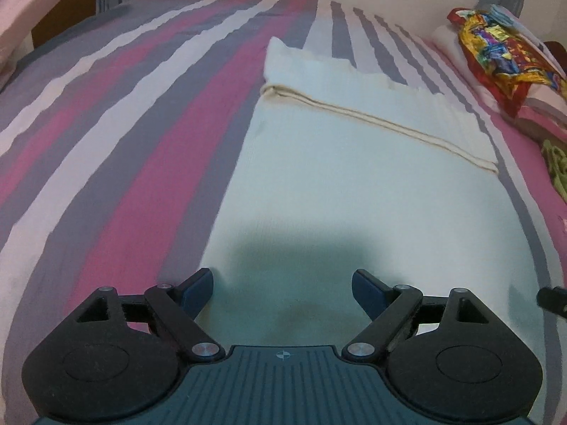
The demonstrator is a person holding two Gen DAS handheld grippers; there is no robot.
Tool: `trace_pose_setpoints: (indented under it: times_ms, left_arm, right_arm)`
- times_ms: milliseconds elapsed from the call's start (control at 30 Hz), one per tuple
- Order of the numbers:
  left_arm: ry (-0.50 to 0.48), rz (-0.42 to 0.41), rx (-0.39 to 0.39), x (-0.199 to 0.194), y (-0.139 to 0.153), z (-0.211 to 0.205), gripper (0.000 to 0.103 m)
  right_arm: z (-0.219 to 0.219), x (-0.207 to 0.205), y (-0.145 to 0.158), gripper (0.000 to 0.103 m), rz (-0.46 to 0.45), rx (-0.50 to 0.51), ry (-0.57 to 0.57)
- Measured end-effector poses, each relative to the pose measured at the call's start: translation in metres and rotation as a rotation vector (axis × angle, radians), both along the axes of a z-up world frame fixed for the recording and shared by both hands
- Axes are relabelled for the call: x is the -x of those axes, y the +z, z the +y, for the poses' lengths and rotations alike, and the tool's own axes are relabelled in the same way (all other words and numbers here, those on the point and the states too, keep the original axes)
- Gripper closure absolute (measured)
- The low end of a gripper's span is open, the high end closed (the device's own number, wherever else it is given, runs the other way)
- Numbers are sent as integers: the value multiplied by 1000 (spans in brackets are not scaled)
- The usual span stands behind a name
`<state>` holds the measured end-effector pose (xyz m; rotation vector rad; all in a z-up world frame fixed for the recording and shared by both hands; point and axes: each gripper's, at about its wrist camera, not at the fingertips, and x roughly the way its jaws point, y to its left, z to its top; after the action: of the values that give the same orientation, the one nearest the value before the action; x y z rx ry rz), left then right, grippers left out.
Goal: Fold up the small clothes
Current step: 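Move both tools to the sweater hem edge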
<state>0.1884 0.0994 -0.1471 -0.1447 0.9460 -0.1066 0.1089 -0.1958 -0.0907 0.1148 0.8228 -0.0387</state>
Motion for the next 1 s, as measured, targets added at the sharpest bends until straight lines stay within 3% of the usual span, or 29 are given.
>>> trace_pose_setpoints:
  times_ms: [500, 1000]
  left_arm:
    - [-52, 26, -21, 60, 1, -7, 18]
    - [13, 20, -50, 106, -7, 27, 18]
  right_arm:
    - [16, 62, -12, 56, 62, -18, -8]
    - [4, 109, -23, 56, 96, -17, -57]
